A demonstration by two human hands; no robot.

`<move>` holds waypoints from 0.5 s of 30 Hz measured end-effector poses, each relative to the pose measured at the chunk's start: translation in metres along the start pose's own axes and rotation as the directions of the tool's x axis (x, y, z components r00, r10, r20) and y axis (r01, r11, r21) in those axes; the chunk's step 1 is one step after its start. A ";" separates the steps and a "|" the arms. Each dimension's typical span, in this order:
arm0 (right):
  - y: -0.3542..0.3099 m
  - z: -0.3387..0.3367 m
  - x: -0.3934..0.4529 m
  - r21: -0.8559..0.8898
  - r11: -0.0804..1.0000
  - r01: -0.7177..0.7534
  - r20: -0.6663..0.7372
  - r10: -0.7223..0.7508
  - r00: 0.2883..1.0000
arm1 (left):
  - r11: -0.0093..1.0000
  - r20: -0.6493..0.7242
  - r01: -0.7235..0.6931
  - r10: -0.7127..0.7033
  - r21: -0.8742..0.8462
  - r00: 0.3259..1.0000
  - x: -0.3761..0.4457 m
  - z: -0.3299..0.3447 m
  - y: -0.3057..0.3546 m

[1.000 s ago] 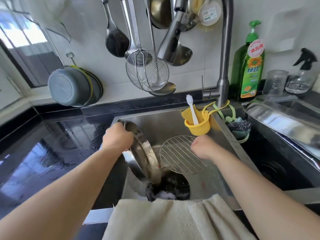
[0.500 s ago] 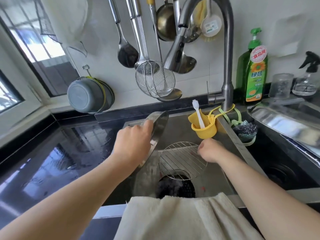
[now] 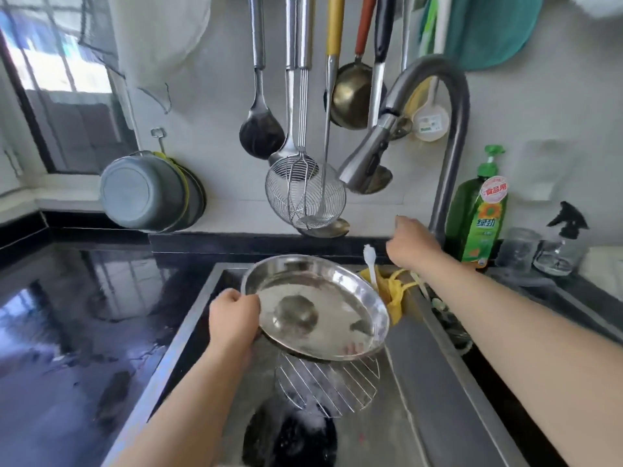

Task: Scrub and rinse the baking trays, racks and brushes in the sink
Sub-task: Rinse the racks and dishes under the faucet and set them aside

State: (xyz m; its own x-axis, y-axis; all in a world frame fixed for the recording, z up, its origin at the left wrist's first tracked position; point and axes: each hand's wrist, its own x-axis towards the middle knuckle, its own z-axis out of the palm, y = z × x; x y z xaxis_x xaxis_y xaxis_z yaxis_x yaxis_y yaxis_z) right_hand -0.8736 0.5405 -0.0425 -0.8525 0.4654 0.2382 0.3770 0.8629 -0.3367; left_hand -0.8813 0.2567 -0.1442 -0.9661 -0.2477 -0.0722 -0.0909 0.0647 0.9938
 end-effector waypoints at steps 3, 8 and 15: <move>0.010 0.006 0.030 -0.010 0.991 -0.135 0.153 0.135 0.979 | 0.999 0.024 0.038 -0.037 -0.026 0.999 0.009 0.000 -0.028; -0.016 0.015 0.034 0.209 0.925 -0.318 0.287 0.253 0.924 | 0.989 0.022 0.116 -0.115 -0.091 0.993 0.023 -0.003 -0.036; -0.019 -0.031 -0.025 0.770 0.613 -0.177 0.198 0.035 0.980 | 0.986 0.038 0.119 -0.115 -0.117 0.993 0.010 -0.018 -0.032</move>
State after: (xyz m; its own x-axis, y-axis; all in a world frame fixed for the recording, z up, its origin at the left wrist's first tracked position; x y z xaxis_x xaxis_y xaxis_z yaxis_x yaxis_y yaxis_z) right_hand -0.8479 0.5189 -0.0140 -0.8936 0.4470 0.0415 0.1033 0.2947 -0.9500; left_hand -0.8834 0.2344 -0.1749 -0.9577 -0.2164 -0.1894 -0.1762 -0.0790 0.9812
